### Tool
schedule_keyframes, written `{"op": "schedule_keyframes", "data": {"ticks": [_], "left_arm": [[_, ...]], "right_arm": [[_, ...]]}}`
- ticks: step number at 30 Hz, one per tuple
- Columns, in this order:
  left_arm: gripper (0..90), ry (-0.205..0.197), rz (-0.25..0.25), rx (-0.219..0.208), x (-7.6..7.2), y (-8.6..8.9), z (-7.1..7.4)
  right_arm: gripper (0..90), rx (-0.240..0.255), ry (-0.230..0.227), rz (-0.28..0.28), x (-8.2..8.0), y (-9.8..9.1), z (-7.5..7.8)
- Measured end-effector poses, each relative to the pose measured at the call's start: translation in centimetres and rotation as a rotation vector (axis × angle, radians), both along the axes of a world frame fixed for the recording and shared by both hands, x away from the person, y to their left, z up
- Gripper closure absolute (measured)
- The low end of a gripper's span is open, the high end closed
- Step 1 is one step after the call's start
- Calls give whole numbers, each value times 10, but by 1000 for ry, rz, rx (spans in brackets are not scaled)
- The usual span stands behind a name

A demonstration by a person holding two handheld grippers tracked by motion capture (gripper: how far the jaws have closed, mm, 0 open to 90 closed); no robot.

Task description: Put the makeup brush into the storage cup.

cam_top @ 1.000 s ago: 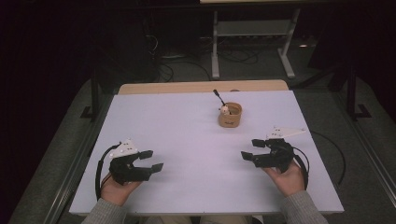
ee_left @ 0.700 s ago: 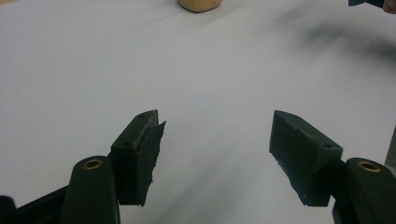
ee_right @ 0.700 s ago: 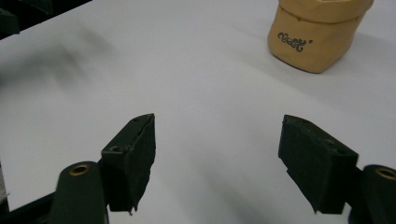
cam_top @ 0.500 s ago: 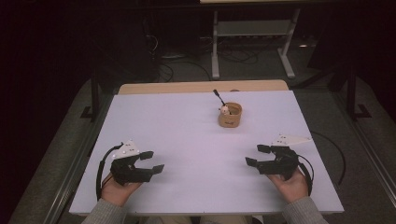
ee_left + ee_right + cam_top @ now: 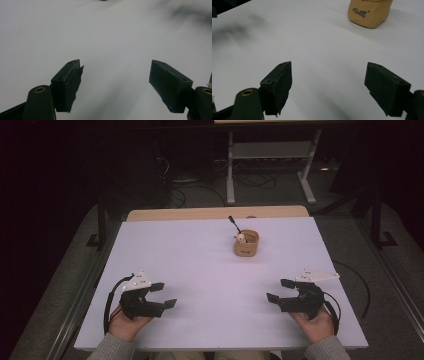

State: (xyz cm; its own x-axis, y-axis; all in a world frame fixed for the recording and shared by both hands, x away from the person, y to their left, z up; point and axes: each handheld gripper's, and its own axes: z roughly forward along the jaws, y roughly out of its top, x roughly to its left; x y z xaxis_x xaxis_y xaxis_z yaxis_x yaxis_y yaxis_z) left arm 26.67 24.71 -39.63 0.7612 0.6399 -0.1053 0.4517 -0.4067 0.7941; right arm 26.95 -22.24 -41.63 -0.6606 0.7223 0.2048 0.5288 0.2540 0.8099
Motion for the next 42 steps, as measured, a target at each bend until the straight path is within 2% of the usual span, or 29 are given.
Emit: {"op": "schedule_keyframes", "data": {"ticks": [13,27,42], "left_arm": [[236,2,-5,7,1,1,-2],[235,1,-27,26,1,-2,-5],[238,9,-30,13,2,0,-6]], "right_arm": [[207,11,-16,2,-9,-8,-1],[210,7,-24,23,-10,-2,-1],[215,6,-37,33,-12,-1,1]]}}
